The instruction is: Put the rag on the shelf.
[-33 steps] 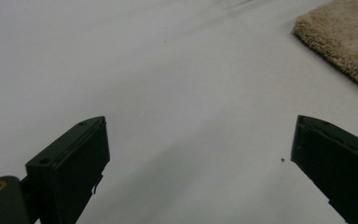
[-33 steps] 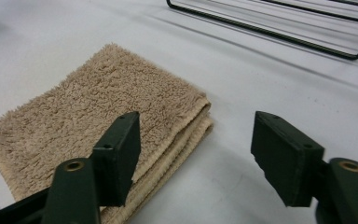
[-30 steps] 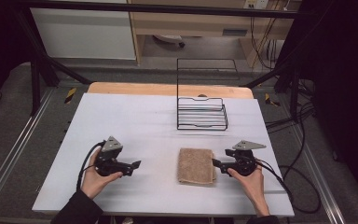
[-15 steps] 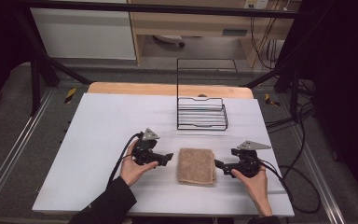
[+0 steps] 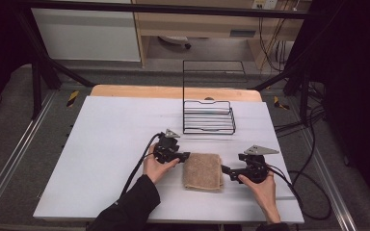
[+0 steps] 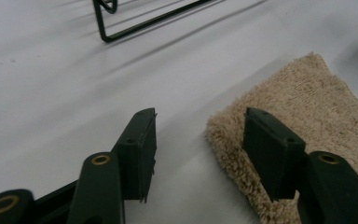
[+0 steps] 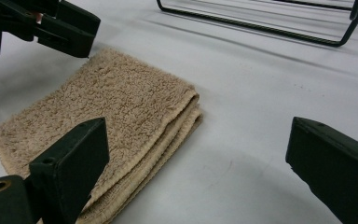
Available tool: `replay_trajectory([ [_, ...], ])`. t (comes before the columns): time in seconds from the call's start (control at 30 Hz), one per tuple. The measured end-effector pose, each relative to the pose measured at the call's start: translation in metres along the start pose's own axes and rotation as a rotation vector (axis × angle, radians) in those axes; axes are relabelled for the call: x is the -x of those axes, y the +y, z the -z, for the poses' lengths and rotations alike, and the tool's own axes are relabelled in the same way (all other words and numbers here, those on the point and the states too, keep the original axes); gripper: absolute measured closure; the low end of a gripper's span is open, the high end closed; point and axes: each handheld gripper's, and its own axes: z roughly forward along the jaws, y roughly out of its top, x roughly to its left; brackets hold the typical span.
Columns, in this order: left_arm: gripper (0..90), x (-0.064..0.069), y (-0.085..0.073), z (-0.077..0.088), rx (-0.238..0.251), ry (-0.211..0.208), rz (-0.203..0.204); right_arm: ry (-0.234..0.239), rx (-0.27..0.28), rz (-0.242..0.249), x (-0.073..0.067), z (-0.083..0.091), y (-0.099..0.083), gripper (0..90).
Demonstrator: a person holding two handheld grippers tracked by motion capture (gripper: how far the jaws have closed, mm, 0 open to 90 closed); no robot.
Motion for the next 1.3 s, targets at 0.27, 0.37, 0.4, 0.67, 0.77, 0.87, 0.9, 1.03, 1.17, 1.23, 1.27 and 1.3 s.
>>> replay_trajectory([
  [0.27,63.0,0.002,0.001,-0.012,-0.035,-0.017,0.007,-0.002,0.007,-0.002,0.001,0.000,0.001,6.9],
  [0.37,66.9,0.002,0.000,-0.015,-0.038,-0.025,0.009,0.002,0.002,-0.018,0.002,-0.002,0.002,7.1],
  [0.4,67.5,0.002,0.000,-0.017,-0.036,-0.031,0.015,0.001,-0.001,-0.023,0.002,-0.002,0.002,7.1],
  [0.67,79.0,0.006,-0.002,-0.019,-0.037,-0.047,0.011,-0.007,-0.010,-0.020,0.002,-0.008,0.007,7.1],
  [0.77,80.3,0.009,-0.003,-0.020,-0.029,-0.037,0.005,-0.007,-0.011,-0.022,0.001,-0.011,0.009,4.9],
  [0.87,80.8,0.010,-0.004,-0.020,-0.029,-0.028,-0.016,-0.001,-0.007,-0.023,0.000,-0.014,0.012,3.0],
  [0.9,80.9,0.011,-0.004,-0.020,-0.026,-0.024,-0.014,-0.001,-0.012,-0.024,-0.001,-0.015,0.014,3.0],
  [1.03,81.3,0.011,-0.004,-0.020,-0.030,-0.023,-0.030,-0.027,-0.019,-0.026,-0.004,-0.023,0.020,6.1],
  [1.17,81.5,0.010,-0.003,-0.020,-0.034,-0.031,-0.034,-0.039,-0.042,-0.025,-0.004,-0.033,0.022,16.0],
  [1.23,81.6,0.010,-0.003,-0.020,-0.031,-0.034,-0.043,-0.053,-0.050,-0.033,-0.003,-0.039,0.024,21.3],
  [1.27,81.5,0.010,-0.003,-0.020,-0.031,-0.035,-0.044,-0.059,-0.058,-0.026,-0.003,-0.042,0.024,23.5],
  [1.3,81.5,0.009,-0.003,-0.020,-0.032,-0.036,-0.044,-0.064,-0.064,-0.028,-0.002,-0.044,0.024,26.6],
])
